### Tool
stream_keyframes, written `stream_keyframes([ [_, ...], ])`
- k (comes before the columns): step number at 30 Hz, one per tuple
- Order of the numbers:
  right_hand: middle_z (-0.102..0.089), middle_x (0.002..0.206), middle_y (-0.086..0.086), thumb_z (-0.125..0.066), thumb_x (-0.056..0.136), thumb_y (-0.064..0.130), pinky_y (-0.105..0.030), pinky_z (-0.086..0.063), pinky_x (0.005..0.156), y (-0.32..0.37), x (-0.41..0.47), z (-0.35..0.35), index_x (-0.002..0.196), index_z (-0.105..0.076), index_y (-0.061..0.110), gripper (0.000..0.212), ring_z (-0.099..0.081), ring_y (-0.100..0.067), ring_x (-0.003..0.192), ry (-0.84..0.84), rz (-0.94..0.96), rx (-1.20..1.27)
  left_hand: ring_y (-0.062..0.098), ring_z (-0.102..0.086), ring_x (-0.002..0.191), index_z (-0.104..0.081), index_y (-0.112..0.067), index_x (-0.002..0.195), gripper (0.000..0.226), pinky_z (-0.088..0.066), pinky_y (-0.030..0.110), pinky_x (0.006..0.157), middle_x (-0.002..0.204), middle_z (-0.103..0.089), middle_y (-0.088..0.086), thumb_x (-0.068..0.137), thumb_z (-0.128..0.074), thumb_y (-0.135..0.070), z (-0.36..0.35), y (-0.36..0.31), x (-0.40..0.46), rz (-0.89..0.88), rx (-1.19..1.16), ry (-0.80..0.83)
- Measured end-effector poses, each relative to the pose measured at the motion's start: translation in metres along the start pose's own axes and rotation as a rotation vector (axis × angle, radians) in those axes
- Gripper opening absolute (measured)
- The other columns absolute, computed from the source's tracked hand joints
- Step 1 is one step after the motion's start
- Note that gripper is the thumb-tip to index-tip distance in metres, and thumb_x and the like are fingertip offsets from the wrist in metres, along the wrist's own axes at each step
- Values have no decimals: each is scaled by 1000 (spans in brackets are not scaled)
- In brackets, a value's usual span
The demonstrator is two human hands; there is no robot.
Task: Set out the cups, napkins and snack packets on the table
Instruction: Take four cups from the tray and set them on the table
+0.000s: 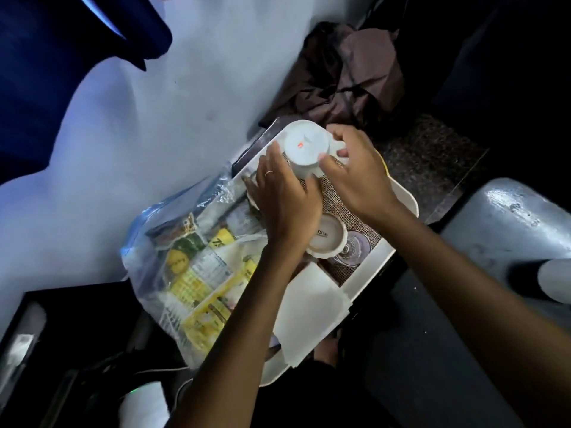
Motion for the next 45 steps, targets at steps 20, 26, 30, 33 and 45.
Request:
stream_keyframes([
  [20, -62, 99, 2, -70, 81, 22, -36, -53, 91, -1, -6, 11, 114, -53, 13, 38, -63, -15, 96, -108, -290, 450, 14, -23, 145, -15, -10, 150, 74, 22, 31, 111, 155, -31, 3, 88, -56, -14, -8, -31, -30, -137, -150, 21],
  [26, -66, 107, 0, -75, 77, 33, -33, -58, 81, -22, -76, 54, 112, -53, 20, 43, -68, -11, 95, -227, -414, 649, 22, -17, 147, -18, -1, 147, 72, -3, 46, 121, 156, -24, 12, 85, -53, -9, -14, -67, -100, -241, -232, 111],
  [30, -69, 108, -2, -76, 62, 46, -13, -52, 67, -47, -131, 84, 113, -55, 18, 63, -69, -7, 92, -334, -519, 744, 18, -12, 148, -19, -3, 144, 63, -12, 35, 122, 156, -19, 9, 90, -51, -1, -31, -83, -156, -307, -415, 244],
  [33, -70, 109, -5, -77, 59, 45, -20, -56, 70, -70, -166, 102, 116, -54, 15, 68, -70, -15, 95, -409, -600, 839, 9, -10, 148, -17, -8, 147, 68, -15, 29, 121, 157, -17, 2, 88, -48, 5, -45, -91, -190, -310, -523, 385],
  [45, -66, 120, -9, -53, 87, 44, -34, -55, 87, -123, -246, 138, 127, -57, 12, 52, -65, -23, 104, -565, -693, 1482, 12, -68, 103, -58, -19, 122, 43, -54, 17, 77, 115, -70, 4, 85, -63, -41, -114, -113, -249, 517, -937, 856],
])
Point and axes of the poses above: each hand's wrist, its own x-axis towards the middle knuckle, its own z-axis out of the back of the hand, y = z × x, the point moved 4 cm from there along x, towards the middle knuckle
